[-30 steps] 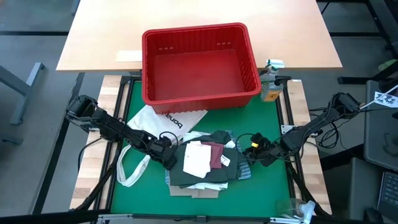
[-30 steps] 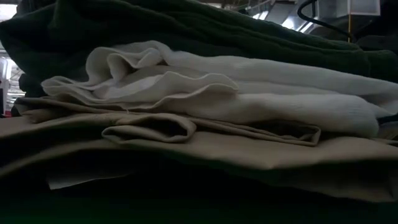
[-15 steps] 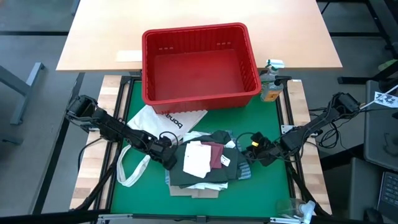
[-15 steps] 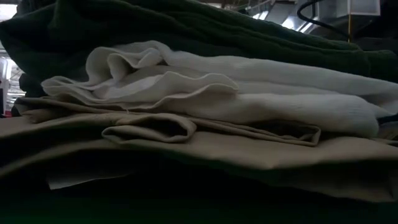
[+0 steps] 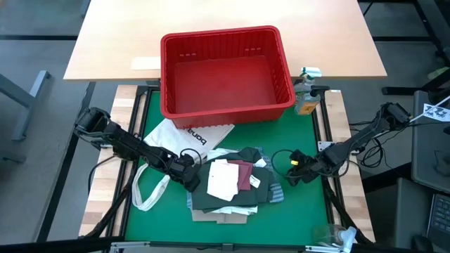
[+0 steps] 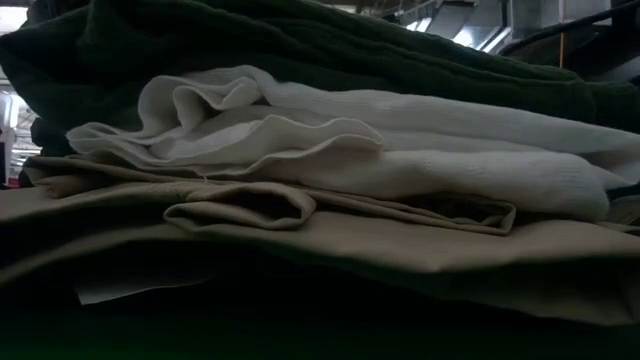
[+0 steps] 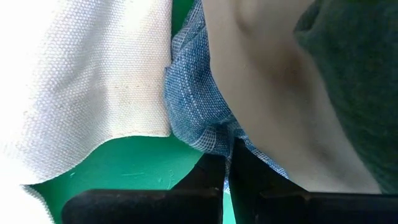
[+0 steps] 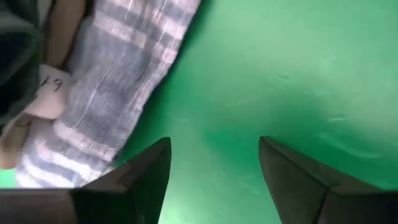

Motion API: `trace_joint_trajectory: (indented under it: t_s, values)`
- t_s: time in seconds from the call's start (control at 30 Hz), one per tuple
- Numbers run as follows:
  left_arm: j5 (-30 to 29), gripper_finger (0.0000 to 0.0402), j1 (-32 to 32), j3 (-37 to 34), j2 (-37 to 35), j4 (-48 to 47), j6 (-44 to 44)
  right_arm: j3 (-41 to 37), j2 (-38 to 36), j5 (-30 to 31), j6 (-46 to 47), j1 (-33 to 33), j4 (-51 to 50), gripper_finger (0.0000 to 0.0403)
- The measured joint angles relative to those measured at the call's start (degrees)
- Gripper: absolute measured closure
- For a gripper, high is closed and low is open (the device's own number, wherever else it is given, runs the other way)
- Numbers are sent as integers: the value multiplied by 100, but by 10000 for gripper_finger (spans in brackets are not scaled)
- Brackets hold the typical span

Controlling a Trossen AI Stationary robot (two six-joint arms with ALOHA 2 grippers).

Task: Fold Laundry from Bin
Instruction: Put the folded clothes into the red bin

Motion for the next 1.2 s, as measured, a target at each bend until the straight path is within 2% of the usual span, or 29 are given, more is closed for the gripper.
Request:
trace_joint_trajectory:
  t_s: [0.2, 0.6, 0.8, 1.2]
  values:
    - [-2, 399, 0, 2, -2, 0, 0, -693, -218, -83, 355, 0, 1294, 162]
    - [-2, 399, 0, 2, -2, 11, 0, -771, -93, 653, 607, 2, 2196, 162]
    - [-2, 399, 0, 2, -2, 28, 0, -769, 356, 796, 607, 2, 2562, 162]
    - [-3, 399, 0, 2, -2, 28, 0, -758, 1607, 912, 594, 2, 4164, 162]
